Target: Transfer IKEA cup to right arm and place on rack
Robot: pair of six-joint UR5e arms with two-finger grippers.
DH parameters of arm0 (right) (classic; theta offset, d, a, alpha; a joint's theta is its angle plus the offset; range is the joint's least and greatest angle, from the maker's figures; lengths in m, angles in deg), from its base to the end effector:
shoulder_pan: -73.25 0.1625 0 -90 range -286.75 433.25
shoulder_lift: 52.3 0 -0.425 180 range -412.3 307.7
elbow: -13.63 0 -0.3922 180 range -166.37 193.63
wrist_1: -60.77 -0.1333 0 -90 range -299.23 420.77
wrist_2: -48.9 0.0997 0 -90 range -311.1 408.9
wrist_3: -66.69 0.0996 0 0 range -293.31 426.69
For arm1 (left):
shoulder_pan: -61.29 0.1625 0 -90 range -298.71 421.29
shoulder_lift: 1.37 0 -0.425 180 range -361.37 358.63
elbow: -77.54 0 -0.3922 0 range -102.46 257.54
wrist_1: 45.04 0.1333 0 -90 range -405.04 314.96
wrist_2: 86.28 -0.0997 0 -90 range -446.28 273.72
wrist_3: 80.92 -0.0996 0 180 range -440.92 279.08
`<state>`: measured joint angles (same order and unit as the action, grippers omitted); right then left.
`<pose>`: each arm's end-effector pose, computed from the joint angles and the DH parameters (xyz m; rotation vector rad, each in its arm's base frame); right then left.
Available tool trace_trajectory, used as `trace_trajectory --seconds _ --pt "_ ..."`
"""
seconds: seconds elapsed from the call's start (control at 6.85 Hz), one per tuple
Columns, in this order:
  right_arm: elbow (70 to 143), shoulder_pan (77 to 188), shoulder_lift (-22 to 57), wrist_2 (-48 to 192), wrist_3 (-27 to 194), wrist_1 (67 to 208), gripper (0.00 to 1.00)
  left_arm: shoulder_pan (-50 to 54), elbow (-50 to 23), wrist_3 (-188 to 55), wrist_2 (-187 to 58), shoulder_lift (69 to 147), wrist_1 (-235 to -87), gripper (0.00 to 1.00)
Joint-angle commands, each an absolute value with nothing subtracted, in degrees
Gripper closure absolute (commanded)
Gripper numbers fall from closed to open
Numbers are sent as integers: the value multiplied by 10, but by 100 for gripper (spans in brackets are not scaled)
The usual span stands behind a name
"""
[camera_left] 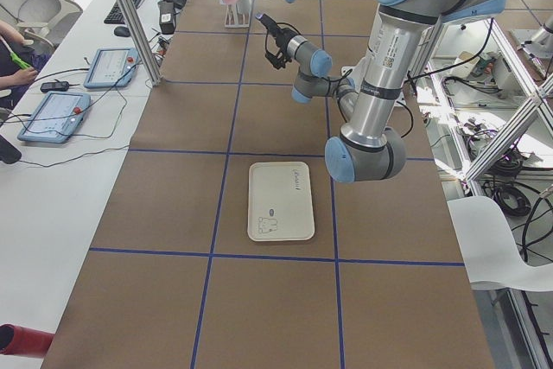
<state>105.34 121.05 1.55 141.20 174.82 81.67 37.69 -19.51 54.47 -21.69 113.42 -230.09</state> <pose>-0.3250 -0.5509 0.1406 0.4680 -1.8793 0.7476 0.4092 -0.3709 0.2077 -0.1864 2.3860 -1.1151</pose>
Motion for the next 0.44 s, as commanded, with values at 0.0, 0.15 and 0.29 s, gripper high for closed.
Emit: trace_trajectory --seconds 0.0,0.15,0.29 --pt "1023 1261 36 1450 1648 858 100 342 -207 488 -157 1090 -2280 0" --pt "1023 1265 52 1444 1591 893 100 300 -233 481 -82 1075 -2209 0" --pt "1023 1270 67 1434 1558 918 100 260 -277 475 -17 1052 -2130 0"
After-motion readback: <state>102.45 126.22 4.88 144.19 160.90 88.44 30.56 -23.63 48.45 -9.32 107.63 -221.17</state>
